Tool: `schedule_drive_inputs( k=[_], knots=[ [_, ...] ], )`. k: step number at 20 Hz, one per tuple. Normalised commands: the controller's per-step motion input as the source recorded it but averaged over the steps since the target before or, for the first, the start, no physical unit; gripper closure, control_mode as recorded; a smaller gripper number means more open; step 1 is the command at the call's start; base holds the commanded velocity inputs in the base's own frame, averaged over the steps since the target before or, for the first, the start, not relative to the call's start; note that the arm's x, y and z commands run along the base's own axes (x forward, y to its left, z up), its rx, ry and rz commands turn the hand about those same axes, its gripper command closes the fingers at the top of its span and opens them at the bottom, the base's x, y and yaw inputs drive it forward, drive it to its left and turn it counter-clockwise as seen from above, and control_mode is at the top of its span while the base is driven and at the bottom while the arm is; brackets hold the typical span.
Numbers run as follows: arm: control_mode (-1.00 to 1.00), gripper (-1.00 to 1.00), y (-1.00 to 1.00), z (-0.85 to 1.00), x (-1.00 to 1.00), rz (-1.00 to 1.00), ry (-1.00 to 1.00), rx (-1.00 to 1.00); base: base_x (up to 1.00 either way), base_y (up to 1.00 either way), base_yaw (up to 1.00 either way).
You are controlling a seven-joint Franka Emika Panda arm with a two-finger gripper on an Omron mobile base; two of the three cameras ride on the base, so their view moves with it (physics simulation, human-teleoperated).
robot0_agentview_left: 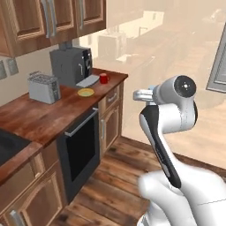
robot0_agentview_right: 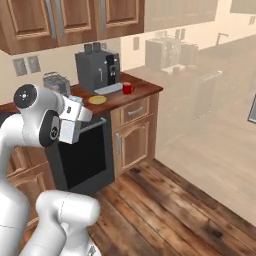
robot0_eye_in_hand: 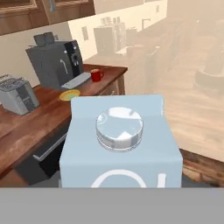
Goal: Take a sugar cube from the saucer and place it inside the coffee. Then, grab milk from the fridge and place it next to the coffee on the counter to sweeten the coffee.
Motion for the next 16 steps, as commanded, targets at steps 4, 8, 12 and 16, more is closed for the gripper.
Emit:
schedule_drive_inputs(
  k=[4,8,12,16],
  knots=[
    [1.0,1.0,0.0,0.0,0.0,0.0,0.0,0.0,1.0,-0.32,0.12],
    [1.0,1.0,0.0,0.0,0.0,0.0,0.0,0.0,1.0,-0.18,0.14],
    [1.0,1.0,0.0,0.0,0.0,0.0,0.0,0.0,0.98,0.0,0.22],
    [1.0,1.0,0.0,0.0,0.0,0.0,0.0,0.0,0.96,0.0,0.24]
  ],
)
